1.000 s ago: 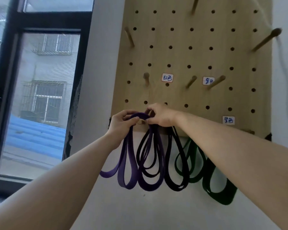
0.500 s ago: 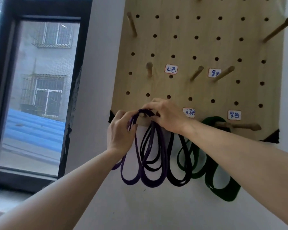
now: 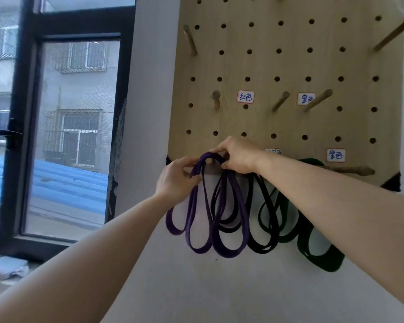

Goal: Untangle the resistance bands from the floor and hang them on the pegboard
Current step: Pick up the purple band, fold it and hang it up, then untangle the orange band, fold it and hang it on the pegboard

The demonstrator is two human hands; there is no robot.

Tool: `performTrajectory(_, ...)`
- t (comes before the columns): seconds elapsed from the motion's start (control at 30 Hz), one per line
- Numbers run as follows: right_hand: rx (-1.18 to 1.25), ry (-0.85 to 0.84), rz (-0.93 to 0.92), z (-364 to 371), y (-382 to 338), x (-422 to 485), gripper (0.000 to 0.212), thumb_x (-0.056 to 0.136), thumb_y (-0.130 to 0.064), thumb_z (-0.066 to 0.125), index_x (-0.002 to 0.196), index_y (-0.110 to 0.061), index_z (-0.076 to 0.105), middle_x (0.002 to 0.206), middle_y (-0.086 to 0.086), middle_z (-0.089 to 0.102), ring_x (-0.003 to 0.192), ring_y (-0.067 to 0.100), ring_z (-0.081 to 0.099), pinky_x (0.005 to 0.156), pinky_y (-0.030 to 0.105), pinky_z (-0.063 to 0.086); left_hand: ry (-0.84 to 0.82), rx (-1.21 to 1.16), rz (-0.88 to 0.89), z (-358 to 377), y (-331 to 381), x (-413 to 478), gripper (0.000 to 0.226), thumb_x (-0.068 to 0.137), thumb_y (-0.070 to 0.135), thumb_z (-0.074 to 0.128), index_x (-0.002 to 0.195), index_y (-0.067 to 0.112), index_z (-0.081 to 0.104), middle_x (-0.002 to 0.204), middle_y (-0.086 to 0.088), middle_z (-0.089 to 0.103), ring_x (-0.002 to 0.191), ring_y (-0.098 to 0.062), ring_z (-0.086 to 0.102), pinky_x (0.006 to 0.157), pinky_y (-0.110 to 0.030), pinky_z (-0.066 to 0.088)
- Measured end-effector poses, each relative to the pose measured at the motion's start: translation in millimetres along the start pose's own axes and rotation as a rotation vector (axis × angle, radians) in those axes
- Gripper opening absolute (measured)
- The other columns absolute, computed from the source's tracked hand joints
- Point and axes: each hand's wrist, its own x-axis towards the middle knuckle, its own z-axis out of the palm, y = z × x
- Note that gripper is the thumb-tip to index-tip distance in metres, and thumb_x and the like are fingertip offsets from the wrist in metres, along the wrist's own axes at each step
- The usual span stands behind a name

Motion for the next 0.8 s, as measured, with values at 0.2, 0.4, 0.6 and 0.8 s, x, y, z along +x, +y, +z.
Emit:
performTrajectory(0.2, 0.135, 0.122, -0.137, 6, 17, -49, 0.048, 0.090, -0.019, 0.070, 0.136, -0.028, 0.058, 0.131, -0.004, 0.063, 0.124, 0.016, 0.053, 0.107, 0.035, 0.041, -0.121, 0.032, -0.014, -29, -8, -47, 0.032, 0.087, 0.023, 0.077, 0.118, 0.032, 0.070, 0.111, 0.016, 0.069, 0.087, -0.003, 0.069, 0.079, -0.029, 0.061)
performTrajectory(0.4, 0.144, 0.456, -0.217, 53, 20, -122, 0.038, 0.083, -0.021, 0.076, 0.120, -0.021, 0.069, 0.128, -0.002, 0.064, 0.129, 0.021, 0.046, 0.108, 0.042, 0.035, -0.290, 0.043, -0.030, -36, -17, -118, 0.023, 0.088, 0.019, 0.076, 0.109, 0.029, 0.074, 0.092, 0.009, 0.075, 0.082, -0.010, 0.071, 0.077, -0.027, 0.061)
performTrajectory(0.6, 0.552, 0.226, -0.077, 142, 5, -226, 0.025, 0.087, -0.015, 0.073, 0.111, -0.018, 0.071, 0.095, -0.007, 0.070, 0.086, 0.009, 0.066, 0.079, 0.020, 0.053, -0.572, 0.095, -0.194, -3, -43, -225, 0.016, 0.087, 0.028, 0.078, 0.101, 0.034, 0.075, 0.085, 0.011, 0.074, 0.077, -0.007, 0.069, 0.074, -0.022, 0.057)
performTrajectory(0.8, 0.695, -0.382, 0.180, 266, 14, -334, 0.018, 0.089, -0.020, 0.072, 0.106, -0.026, 0.073, 0.088, -0.008, 0.072, 0.080, 0.005, 0.067, 0.076, 0.018, 0.054, -0.862, 0.100, -0.461, 43, -87, -359, 0.019, 0.087, 0.025, 0.077, 0.106, 0.023, 0.077, 0.087, 0.009, 0.075, 0.076, -0.005, 0.068, 0.077, -0.022, 0.054)
